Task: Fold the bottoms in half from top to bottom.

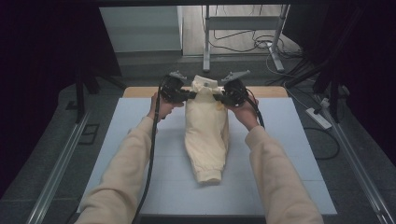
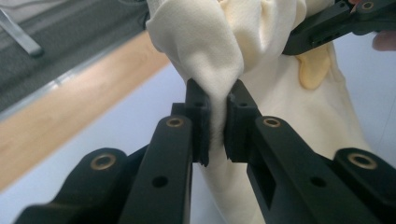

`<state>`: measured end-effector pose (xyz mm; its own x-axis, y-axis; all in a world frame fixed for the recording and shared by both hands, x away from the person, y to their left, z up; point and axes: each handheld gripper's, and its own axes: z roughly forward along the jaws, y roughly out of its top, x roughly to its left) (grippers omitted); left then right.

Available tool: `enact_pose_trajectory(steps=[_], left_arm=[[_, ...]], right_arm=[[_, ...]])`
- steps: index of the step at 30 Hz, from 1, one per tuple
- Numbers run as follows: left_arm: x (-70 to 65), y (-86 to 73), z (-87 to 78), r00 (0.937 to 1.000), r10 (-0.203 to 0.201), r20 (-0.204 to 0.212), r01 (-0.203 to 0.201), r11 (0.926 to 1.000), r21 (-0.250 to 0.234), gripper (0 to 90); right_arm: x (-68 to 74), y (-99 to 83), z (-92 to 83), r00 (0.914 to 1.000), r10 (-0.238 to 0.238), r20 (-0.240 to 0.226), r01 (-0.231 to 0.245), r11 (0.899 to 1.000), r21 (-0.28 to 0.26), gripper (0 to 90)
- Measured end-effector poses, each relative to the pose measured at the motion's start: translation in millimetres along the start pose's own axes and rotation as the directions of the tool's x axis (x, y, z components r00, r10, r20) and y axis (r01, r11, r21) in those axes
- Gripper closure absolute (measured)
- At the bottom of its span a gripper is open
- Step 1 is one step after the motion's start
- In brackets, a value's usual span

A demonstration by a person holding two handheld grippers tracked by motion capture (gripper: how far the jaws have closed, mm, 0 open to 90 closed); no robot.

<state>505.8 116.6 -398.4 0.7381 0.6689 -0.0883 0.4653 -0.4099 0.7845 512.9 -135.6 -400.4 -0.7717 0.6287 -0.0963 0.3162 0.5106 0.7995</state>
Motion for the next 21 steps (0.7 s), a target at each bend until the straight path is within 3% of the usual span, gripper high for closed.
enact_pose_trajectory(steps=[5, 11, 21], left_arm=[[-0.5, 10.1, -8.9, 0.9997, 0.017, -0.016, -0.018, 0.9997, -0.018, 81.6], [0.8, -3.4, 0.5, 1.0, -0.003, 0.0, 0.003, 1.0, 0.0, 81.6], [-2.0, -14.3, 7.2, 0.9999, 0.0, 0.017, 0.0, 1.0, 0.006, 81.6]], right_arm=[[-2.0, 16.7, -9.8, 0.9993, -0.024, 0.03, 0.025, 0.999, -0.039, 75.5], [0.5, 6.7, -1.2, 0.9996, -0.019, 0.022, 0.02, 1.0, -0.009, 75.4], [-2.9, -6.0, 5.3, 0.9996, -0.027, -0.001, 0.027, 1.0, 0.008, 75.0]])
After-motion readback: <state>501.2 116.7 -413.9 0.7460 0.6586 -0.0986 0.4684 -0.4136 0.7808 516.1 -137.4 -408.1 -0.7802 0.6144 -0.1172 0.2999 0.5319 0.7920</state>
